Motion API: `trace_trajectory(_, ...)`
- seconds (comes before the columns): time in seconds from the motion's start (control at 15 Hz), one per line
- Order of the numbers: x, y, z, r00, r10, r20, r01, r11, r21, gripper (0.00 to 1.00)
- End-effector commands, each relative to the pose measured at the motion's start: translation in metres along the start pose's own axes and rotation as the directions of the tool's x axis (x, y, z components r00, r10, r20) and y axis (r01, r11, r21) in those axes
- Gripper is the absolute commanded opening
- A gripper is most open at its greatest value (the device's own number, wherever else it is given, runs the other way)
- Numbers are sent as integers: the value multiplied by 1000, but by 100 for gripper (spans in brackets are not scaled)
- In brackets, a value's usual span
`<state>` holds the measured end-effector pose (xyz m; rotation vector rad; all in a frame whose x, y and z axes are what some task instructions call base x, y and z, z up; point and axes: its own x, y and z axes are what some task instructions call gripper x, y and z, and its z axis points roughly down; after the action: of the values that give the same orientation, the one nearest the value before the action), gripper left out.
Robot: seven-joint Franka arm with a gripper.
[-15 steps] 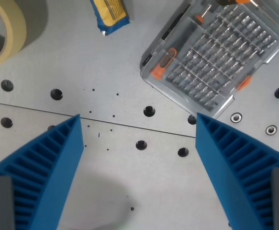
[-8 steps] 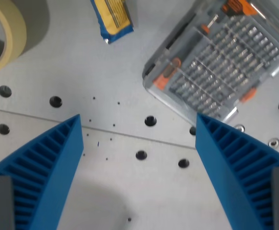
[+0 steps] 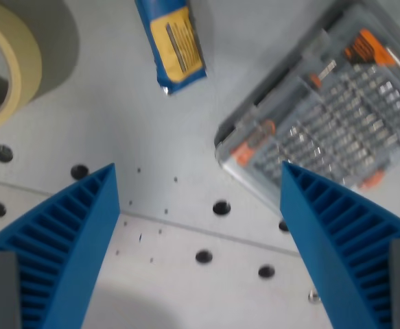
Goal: Move above the blue bag
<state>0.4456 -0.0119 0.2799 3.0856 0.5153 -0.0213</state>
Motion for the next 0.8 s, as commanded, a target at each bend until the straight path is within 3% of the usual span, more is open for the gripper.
trace_trajectory(0.07, 14, -3, 10, 991, -132, -10, 132, 991, 20, 100)
trace_trajectory(0.8, 58, -17, 65, 972, -235, 11, 235, 972, 28, 100)
